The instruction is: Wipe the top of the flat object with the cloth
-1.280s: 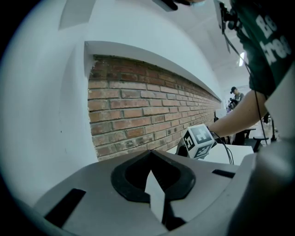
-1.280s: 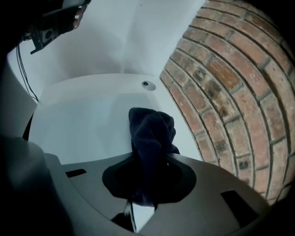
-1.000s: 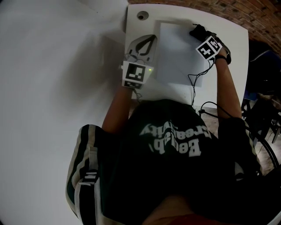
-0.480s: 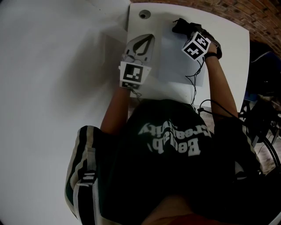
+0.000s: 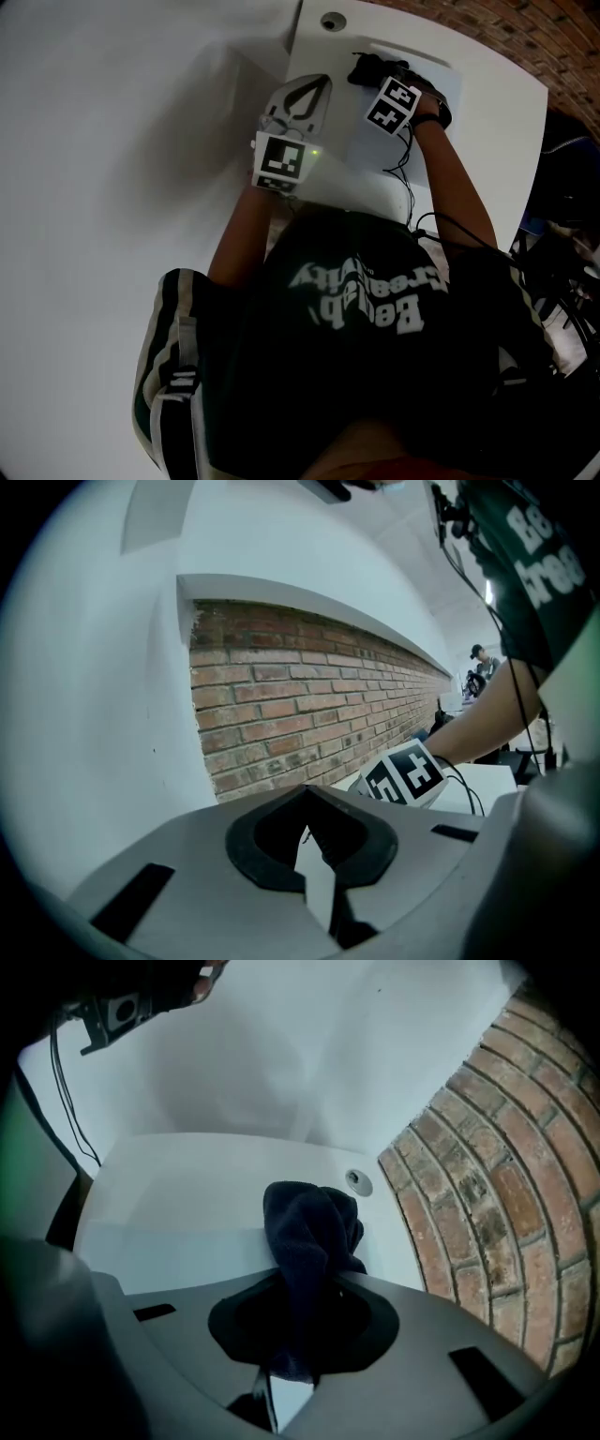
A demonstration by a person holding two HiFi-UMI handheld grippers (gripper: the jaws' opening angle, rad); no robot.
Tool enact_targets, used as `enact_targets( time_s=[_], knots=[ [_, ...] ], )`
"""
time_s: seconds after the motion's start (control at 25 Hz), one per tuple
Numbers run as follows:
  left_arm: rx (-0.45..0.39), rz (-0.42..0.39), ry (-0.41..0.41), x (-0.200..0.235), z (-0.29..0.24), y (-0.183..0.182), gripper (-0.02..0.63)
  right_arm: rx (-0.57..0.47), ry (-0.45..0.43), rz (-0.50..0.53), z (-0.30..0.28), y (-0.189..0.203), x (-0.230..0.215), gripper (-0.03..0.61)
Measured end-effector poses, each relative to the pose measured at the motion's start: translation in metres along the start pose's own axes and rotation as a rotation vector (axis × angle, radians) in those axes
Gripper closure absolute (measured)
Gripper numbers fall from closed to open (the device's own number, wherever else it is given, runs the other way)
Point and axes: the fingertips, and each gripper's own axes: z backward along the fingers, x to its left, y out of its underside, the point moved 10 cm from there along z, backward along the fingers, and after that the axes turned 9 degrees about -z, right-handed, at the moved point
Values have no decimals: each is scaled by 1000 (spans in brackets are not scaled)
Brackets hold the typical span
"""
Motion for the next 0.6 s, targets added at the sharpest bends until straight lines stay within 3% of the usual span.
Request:
enact_targets(
  time_s=[0.28, 0.6],
  knots=[
    [-18, 4, 17, -6, -3, 4, 617, -8, 2, -35, 8, 11, -2, 522],
    [-86, 8, 90, -26, -27, -7, 617, 121, 76, -167, 27, 102, -34, 523]
  ],
)
